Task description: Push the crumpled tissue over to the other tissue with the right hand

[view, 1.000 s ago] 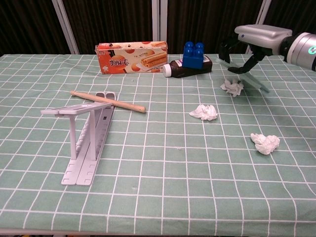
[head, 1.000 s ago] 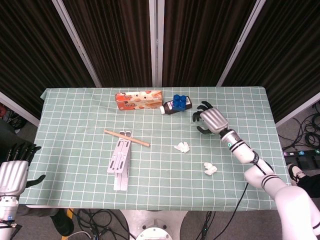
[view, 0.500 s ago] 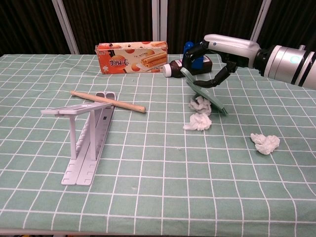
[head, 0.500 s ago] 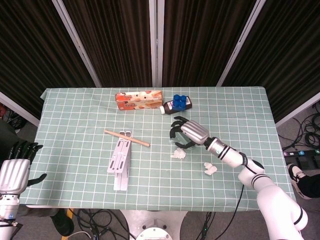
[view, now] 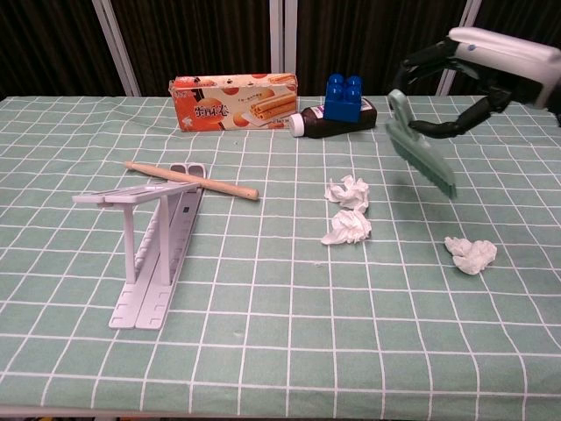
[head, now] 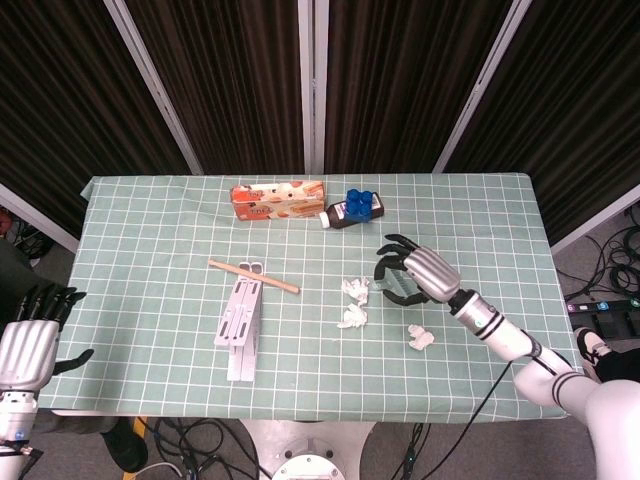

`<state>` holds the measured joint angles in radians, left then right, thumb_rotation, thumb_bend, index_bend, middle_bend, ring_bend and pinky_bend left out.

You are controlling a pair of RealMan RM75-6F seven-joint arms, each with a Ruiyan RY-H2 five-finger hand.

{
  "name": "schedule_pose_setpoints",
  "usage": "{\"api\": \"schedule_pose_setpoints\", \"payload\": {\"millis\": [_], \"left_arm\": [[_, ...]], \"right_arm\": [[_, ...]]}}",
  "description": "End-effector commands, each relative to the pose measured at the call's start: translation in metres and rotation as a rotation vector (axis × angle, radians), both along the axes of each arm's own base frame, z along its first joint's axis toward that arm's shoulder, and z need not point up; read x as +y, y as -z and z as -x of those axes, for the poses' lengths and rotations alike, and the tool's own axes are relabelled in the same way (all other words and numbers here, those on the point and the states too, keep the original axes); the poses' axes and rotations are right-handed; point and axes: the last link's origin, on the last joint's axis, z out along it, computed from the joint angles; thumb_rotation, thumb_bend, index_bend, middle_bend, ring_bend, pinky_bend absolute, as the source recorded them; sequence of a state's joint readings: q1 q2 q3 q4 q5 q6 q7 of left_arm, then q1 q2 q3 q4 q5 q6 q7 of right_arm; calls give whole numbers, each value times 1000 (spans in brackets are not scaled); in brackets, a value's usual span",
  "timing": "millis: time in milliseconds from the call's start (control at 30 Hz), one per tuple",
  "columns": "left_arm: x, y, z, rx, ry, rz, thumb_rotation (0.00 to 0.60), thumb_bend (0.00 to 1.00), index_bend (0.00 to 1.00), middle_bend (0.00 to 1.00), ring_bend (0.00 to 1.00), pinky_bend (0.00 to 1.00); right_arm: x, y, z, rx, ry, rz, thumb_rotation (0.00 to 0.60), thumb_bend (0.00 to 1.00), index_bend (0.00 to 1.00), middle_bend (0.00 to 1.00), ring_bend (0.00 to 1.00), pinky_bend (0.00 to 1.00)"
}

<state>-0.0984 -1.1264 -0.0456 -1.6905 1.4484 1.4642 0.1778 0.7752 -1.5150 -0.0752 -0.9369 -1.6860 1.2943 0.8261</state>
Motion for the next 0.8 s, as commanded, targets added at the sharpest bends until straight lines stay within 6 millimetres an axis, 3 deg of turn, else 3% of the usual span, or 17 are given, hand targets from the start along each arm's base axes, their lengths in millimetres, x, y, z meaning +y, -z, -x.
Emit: {"api": "schedule_pose_setpoints", "payload": {"millis": [33, 267, 467, 633, 800], "left_arm": [[1, 2, 2, -7, 0, 10, 600, 8, 188, 148, 78, 63], [4, 5, 4, -24, 12, 19, 600, 8, 188, 148, 78, 63], [3, 7, 10, -41, 9, 29, 600, 7, 188, 148, 78, 63], [3, 10, 13, -58, 17, 33, 600, 8, 188, 148, 78, 63], [2, 9, 16, -65, 20, 40, 600, 8, 188, 148, 78, 63]], "right_arm": [[58, -53, 40, 64, 233, 130, 600, 425, 625, 543, 223, 76], [116, -59, 50, 22, 477, 136, 600, 471, 622, 542, 221, 20], [146, -41, 51, 40, 581, 137, 600, 475, 622, 543, 214, 5], [151, -12, 38, 14, 619, 98, 600, 475, 622, 543, 212, 0], [142, 11, 15, -19, 586, 144, 600, 473, 617, 541, 207, 0]]}}
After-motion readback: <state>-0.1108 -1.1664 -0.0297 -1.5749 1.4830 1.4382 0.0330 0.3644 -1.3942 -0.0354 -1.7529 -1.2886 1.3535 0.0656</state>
